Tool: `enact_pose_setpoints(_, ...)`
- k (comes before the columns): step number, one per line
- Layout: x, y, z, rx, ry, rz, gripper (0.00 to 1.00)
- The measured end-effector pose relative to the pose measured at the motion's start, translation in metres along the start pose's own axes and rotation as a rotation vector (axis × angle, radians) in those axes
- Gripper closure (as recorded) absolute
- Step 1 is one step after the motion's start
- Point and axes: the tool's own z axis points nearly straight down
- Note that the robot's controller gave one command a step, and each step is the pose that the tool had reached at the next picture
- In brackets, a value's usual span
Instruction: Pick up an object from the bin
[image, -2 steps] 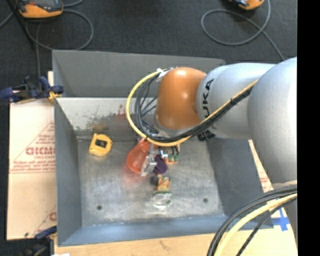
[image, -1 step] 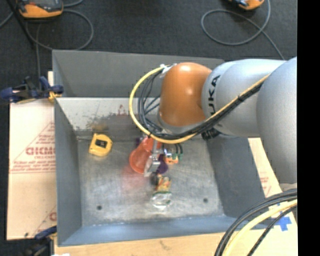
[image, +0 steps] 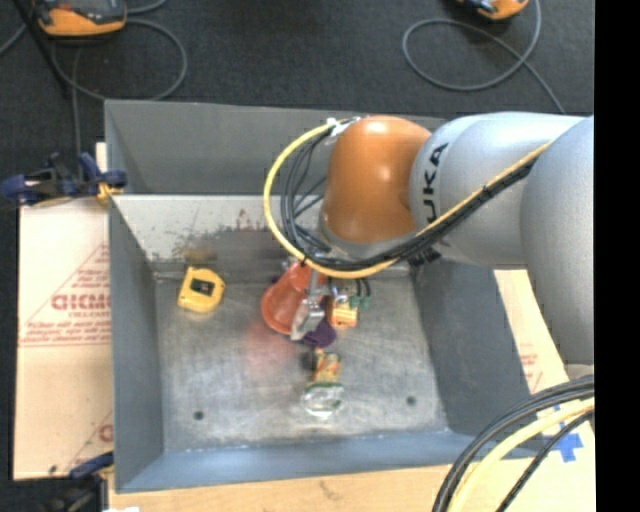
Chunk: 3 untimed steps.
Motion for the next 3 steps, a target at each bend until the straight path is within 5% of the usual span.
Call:
enact_pose_setpoints(1,0.020,-0.012,0.070,-0.002,0.015,-0.013,1.00)
enact_pose_setpoints(2,0.016,-0.011,0.064,-0.002,0.011,-0.014,1.00)
enact_pose_setpoints(3,-0.002,-0.016,0.068,-0.002,0.020,-0.211,1.00)
